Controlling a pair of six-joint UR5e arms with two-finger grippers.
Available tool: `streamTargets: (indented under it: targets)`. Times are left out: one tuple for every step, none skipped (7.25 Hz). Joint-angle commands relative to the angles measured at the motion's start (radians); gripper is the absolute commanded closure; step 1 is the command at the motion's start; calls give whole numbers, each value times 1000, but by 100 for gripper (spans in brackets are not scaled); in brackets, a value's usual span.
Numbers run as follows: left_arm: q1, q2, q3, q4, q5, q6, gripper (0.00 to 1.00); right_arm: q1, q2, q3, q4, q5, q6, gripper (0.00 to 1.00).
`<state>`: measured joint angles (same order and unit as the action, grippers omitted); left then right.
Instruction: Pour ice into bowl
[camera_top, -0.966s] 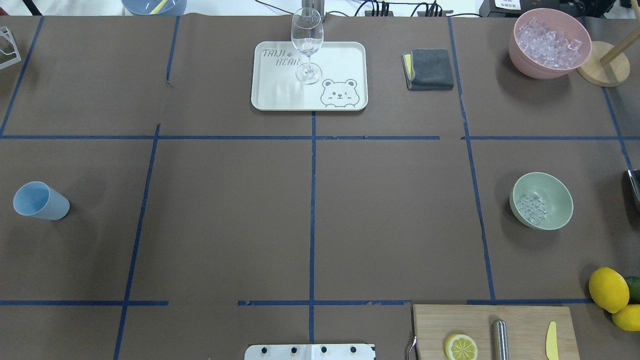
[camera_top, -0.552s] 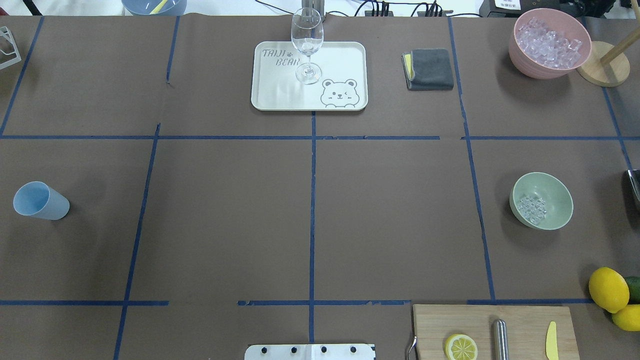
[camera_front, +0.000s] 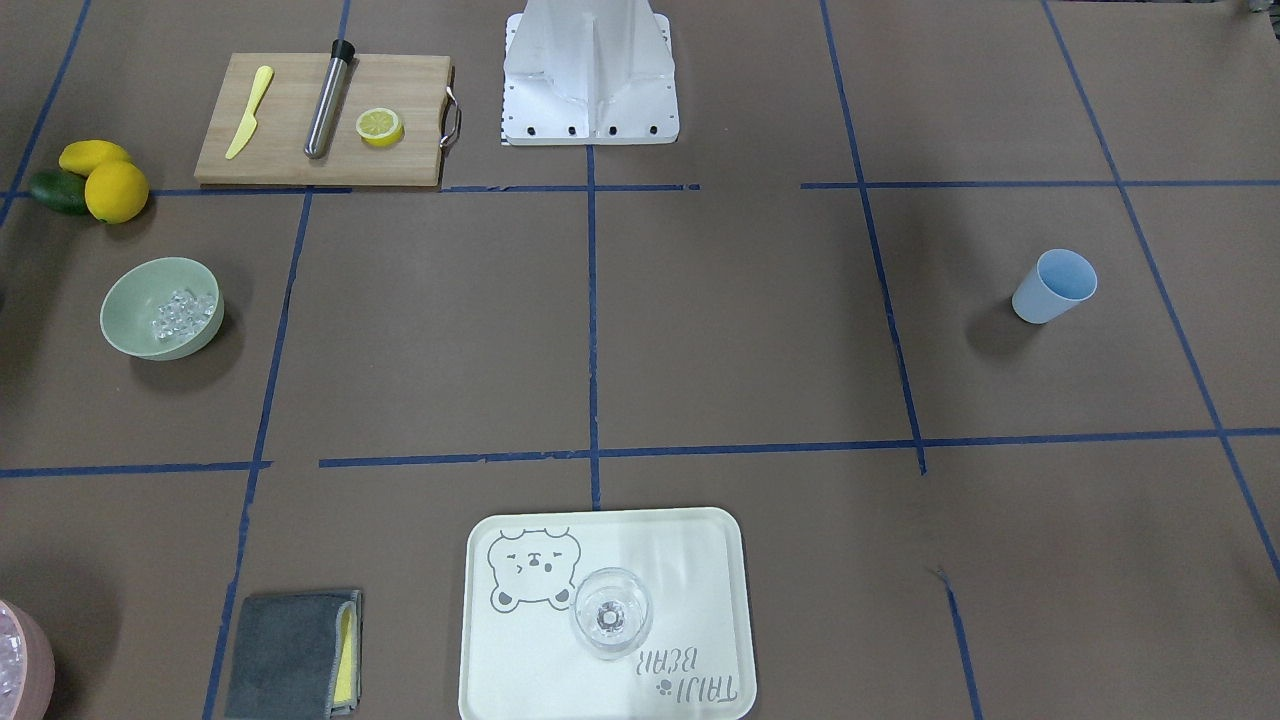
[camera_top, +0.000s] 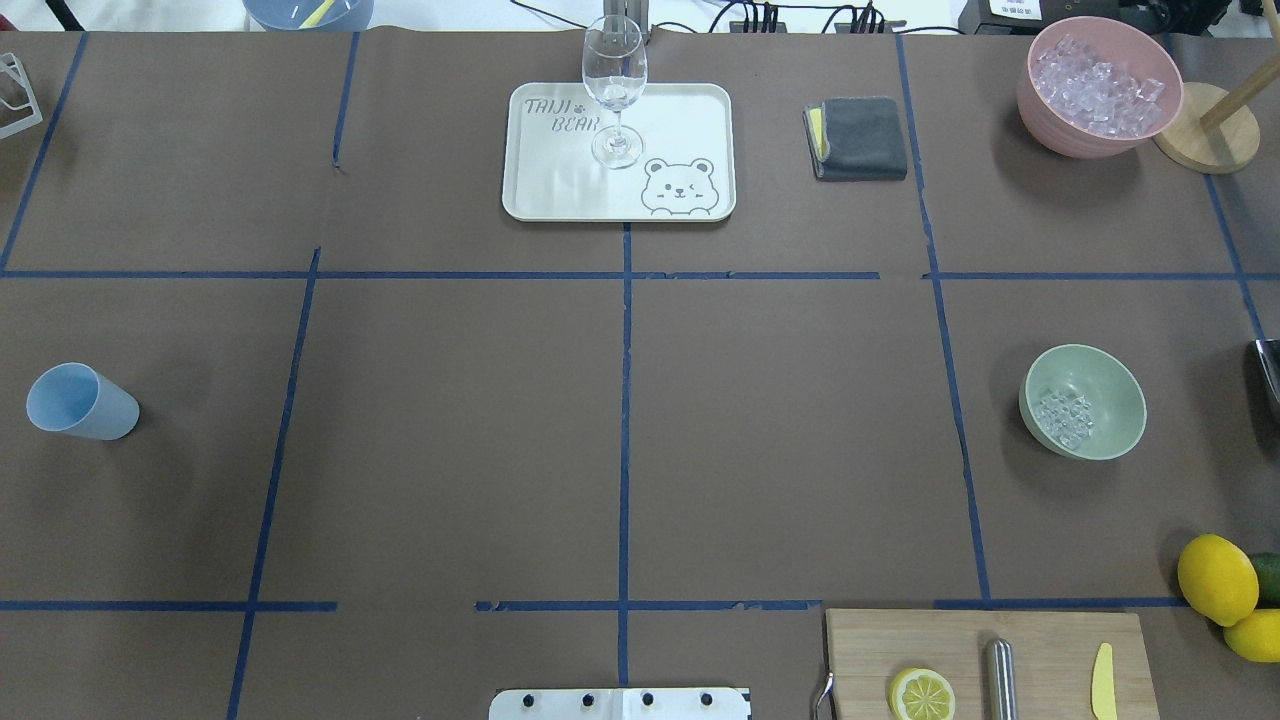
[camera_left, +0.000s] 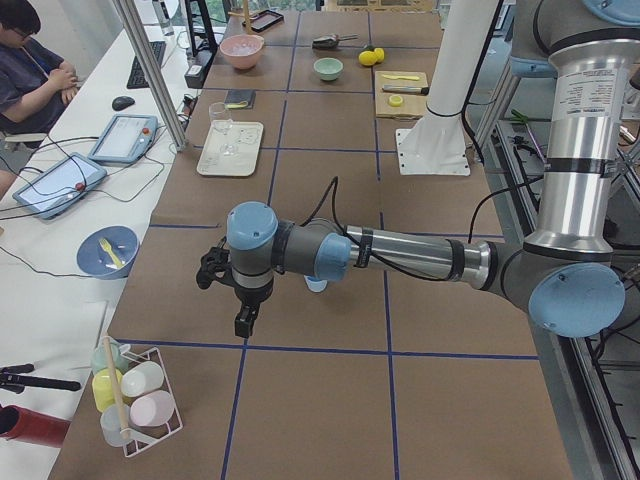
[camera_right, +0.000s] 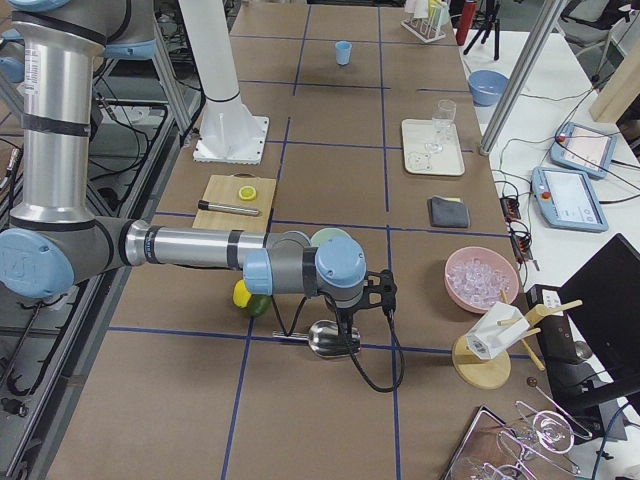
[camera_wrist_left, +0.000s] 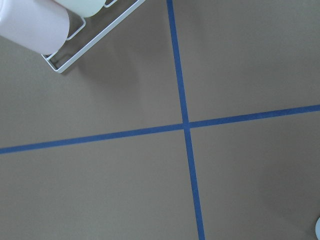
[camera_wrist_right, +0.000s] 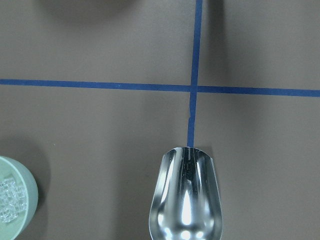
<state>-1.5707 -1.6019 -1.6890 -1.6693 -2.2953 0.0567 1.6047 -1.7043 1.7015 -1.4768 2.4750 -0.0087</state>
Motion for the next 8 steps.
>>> streamTargets:
  targets:
    - [7, 3, -82, -26, 2, -12, 0, -50, 5, 29, 1, 5, 45, 0]
    - [53, 14, -133, -49, 10, -68, 0, -133, 47, 47, 1, -1, 170, 0]
    - [76, 52, -165, -96, 10, -134, 0, -188, 54, 72, 1, 2, 238, 0]
    - [104, 122, -182, -236, 10, -263, 0, -230, 54, 102, 3, -2, 271, 0]
    - [162, 219, -199, -442, 13, -431, 0, -262, 57, 102, 65, -5, 301, 0]
    - [248, 253, -221, -542, 25, -584, 0, -297, 48, 106, 154, -34, 470, 0]
    - [321, 301, -263, -587, 115, -676, 0, -381, 2, 101, 350, -82, 634, 0]
    - [330, 345, -271, -663, 131, -696, 0, -485, -21, 92, 494, -184, 800, 0]
